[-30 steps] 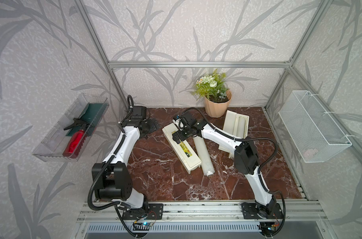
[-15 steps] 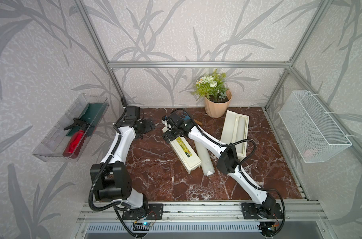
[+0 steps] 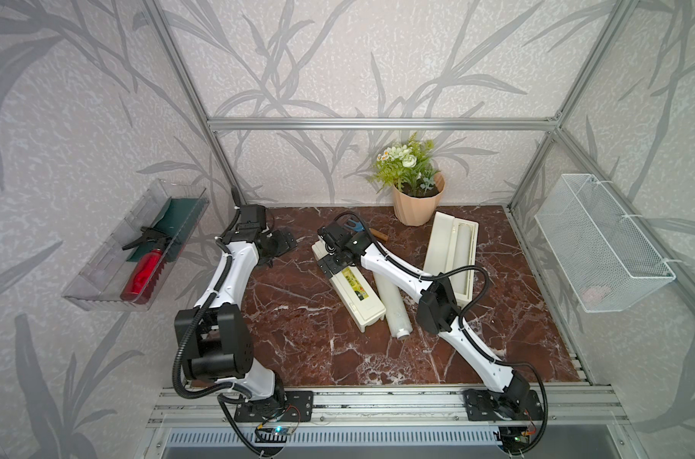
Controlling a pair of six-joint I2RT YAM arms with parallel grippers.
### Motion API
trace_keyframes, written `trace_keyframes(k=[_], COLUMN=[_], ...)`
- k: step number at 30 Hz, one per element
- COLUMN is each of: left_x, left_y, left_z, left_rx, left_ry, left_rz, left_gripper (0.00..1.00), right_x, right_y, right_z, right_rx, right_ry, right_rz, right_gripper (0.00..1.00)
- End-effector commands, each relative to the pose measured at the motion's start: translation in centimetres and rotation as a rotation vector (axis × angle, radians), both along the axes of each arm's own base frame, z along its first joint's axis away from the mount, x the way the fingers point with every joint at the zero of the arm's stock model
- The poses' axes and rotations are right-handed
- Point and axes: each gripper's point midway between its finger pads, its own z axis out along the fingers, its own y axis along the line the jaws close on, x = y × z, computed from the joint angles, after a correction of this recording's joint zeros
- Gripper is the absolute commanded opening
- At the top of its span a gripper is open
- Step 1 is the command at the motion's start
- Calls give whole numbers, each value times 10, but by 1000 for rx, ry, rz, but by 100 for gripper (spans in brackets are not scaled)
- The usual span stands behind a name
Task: Put plastic wrap rolls into dispensers
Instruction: Pick up the plastic wrap cutting box from the center of the board.
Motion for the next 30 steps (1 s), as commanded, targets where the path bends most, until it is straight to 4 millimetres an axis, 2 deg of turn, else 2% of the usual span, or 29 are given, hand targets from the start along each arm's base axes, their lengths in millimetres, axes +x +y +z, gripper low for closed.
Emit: trace_keyframes(k=[1, 6, 12, 14, 16, 18, 23, 25, 30], left_x=[3, 6, 8, 8, 9, 10, 15, 18, 22], left_y=[1, 0, -1, -1, -2, -2, -2, -7, -21], left_z=[1, 0, 2, 4, 8, 14, 41, 61, 124], left_rx=[-11, -14, -15, -11, -2, 11, 89, 109, 140], left_ry=[-8, -12, -17, -26, -40, -62, -155, -238, -477], left_rz=[-17, -30, -38, -45, -63, -86, -170, -225, -338], left_gripper=[100, 99, 100, 99, 99, 99, 100, 99, 99], right_x=[-10, -5, -7, -7, -5, -4, -10, -18, -25], right_y=[-9, -20, -16, -14, -7, -2, 0, -1, -24], right_z=[-33, -44, -52, -47, -28, -2, 91, 128, 190], right_rx=[-58, -64, -60, -46, -8, 32, 139, 179, 216], right_ry=[82, 122, 145, 140, 113, 75, -38, -88, -169], right_rz=[-14, -60, -43, -37, -10, 21, 109, 180, 230], right_gripper=[100, 100, 100, 93, 81, 76, 73, 73, 72])
